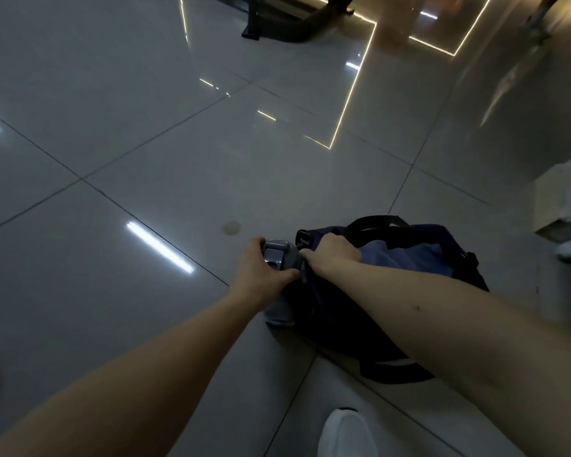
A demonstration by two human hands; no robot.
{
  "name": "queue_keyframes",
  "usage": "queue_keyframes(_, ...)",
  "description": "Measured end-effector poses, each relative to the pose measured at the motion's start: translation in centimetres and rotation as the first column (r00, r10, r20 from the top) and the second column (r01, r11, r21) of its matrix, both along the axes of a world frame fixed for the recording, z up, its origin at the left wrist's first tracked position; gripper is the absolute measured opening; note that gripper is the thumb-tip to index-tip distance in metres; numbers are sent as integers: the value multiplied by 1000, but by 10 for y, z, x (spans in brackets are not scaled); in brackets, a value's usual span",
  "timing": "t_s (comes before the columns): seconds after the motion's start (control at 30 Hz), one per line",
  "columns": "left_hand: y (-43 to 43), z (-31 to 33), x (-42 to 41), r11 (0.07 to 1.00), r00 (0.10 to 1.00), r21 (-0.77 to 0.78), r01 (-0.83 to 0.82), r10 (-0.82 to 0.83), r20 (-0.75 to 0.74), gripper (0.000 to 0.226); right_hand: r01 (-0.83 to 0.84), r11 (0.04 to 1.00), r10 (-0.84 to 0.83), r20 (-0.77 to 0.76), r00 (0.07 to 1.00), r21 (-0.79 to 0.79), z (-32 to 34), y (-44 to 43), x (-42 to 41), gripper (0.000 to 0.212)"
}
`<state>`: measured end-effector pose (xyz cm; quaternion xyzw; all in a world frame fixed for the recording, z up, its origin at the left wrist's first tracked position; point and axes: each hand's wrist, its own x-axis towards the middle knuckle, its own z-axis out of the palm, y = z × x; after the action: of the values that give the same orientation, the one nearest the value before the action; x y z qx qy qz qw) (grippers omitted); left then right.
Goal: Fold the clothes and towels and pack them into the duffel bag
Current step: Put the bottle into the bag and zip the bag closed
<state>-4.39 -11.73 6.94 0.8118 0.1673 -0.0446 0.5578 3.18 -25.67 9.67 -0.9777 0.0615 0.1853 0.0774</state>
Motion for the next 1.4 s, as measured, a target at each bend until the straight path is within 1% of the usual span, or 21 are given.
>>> queue_keyframes(0.07, 4, -5, 2, 1000, 1000, -13, -6, 6, -9, 81, 11, 998, -13, -23, 1000, -54, -3, 5, 5, 53)
queue_keyframes(0.17, 9, -11, 5, 999, 1000, -39, -14, 13, -20, 85, 23, 994, -32, -76, 997, -111, -8, 10, 9, 35)
queue_keyframes(0.27, 12, -15, 8, 998, 999, -65, -22, 21, -26, 88, 1, 996, -10, -106, 994, -85, -6, 10, 11, 26)
queue_keyframes(0.37, 12, -12, 13, 997, 1000, -74, -25, 24, -10, 86, -23, 999, 27, -128, 991, 35, 0, 0, 16, 19)
queue_keyframes(0.47, 9, -8, 19, 995, 1000, -98, -14, 15, 10, 84, -41, 986, 65, -143, 987, 164, 6, -17, 17, 23)
queue_keyframes(0.57, 3, -7, 23, 991, 998, -126, 54, -56, -15, 89, -53, 954, 99, -145, 985, 294, 8, -40, 17, 24)
queue_keyframes(0.7, -11, -9, 23, 987, 989, -66, 144, -145, -20, 87, 30, 885, 69, -194, 979, 465, 12, -58, 14, 8)
queue_keyframes(0.87, -29, -24, 22, 989, 992, -85, 121, -124, -34, 94, 47, 837, 93, -226, 970, 545, 14, -61, 4, 19)
queue_keyframes(0.97, -37, -29, 28, 991, 991, -61, 121, -125, -55, 90, 76, 794, 94, -245, 965, 603, 16, -66, 1, 37)
queue_keyframes(1.0, -40, -29, 32, 990, 989, -26, 138, -139, -58, 89, 68, 798, 100, -244, 965, 599, 17, -67, 1, 39)
queue_keyframes(1.03, -41, -28, 37, 986, 985, 14, 163, -162, -59, 88, 57, 819, 98, -237, 967, 571, 17, -68, 2, 36)
queue_keyframes(1.13, -44, -23, 46, 965, 967, 90, 248, -240, -84, 85, 67, 900, 38, -229, 973, 431, 15, -70, 11, 15)
queue_keyframes(1.2, -42, -22, 51, 947, 951, 104, 304, -295, -92, 89, 38, 947, 30, -206, 978, 320, 12, -67, 18, 13)
queue_keyframes(1.27, -41, -25, 55, 928, 934, 122, 352, -339, -113, 91, -16, 970, 32, -63, 998, 243, 10, -60, 24, 18)
queue_keyframes(1.3, -40, -25, 58, 919, 928, 144, 367, -352, -120, 90, -27, 973, 23, 20, 1000, 228, 11, -55, 27, 18)
queue_keyframes(1.33, -39, -25, 60, 912, 924, 161, 378, -360, -132, 88, -23, 973, 7, 69, 998, 228, 10, -51, 30, 16)
queue_keyframes(1.37, -38, -25, 62, 905, 920, 176, 387, -367, -138, 85, -17, 975, -2, 83, 997, 221, 9, -47, 34, 13)
queue_keyframes(1.4, -38, -24, 63, 896, 915, 192, 401, -379, -138, 82, -14, 981, 2, 63, 998, 193, 8, -44, 37, 11)
